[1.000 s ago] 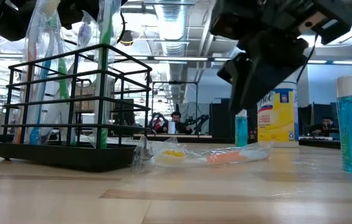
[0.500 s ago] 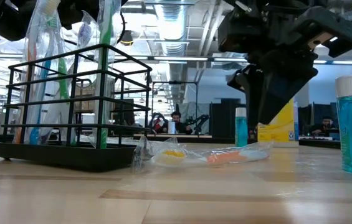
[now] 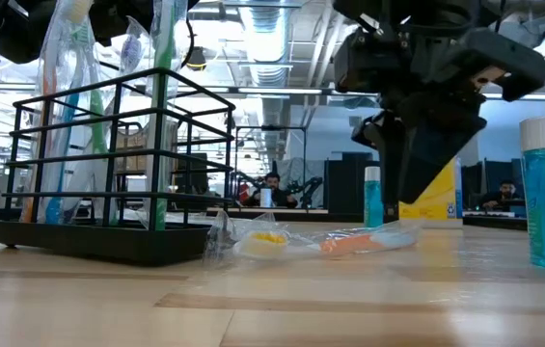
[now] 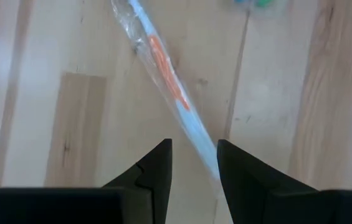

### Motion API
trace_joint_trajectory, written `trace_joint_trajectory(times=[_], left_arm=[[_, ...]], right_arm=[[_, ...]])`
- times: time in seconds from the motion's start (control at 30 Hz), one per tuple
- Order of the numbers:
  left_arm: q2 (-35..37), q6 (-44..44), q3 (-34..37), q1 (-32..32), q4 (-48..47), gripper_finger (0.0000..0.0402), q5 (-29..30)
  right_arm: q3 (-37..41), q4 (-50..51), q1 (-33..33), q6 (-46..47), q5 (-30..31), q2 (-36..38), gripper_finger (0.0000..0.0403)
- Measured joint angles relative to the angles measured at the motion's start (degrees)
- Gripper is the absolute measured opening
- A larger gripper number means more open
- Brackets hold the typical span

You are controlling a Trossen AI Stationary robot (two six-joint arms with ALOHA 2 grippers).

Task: Pick & Place toothbrushing station
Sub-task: Put the orange toothbrush into the mesh organizer

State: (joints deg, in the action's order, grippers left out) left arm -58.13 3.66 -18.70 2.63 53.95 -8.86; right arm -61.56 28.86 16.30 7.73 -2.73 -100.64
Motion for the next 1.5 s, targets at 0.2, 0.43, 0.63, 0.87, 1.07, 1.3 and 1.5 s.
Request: trace_joint_trajectory(times=[0.2,0.43,0.63,0.87,1.07,1.3,1.5], left_arm=[[0.0,-0.4,0.0,0.0,0.0,0.0067,0.0],[0.0,-0.4,0.1,0.0,-0.4,0.0067,0.0],[0.0,-0.4,0.1,0.0,-0.5,0.0067,0.0],[0.0,-0.4,0.1,0.0,-0.5,0.0067,0.0],[0.0,-0.4,0.1,0.0,-0.6,0.0067,0.0],[0.0,-0.4,0.1,0.0,-0.8,0.0067,0.0],[0.0,-0.4,0.1,0.0,-1.0,0.0067,0.0]], right_arm=[[0.0,-0.3,0.0,-0.2,1.5,-0.4,0.0118],[-0.1,-0.7,0.1,-0.2,1.4,-4.6,0.0118],[-1.6,0.9,0.1,-1.4,1.5,-6.5,0.0118],[-1.7,0.6,0.1,-1.7,1.5,-6.6,0.0097],[-1.7,0.8,0.2,-2.0,1.4,-6.5,0.0032],[-1.7,1.1,0.2,-3.8,0.9,-6.4,0.0017],[-1.7,2.4,0.8,-6.0,1.2,-6.1,0.0007]])
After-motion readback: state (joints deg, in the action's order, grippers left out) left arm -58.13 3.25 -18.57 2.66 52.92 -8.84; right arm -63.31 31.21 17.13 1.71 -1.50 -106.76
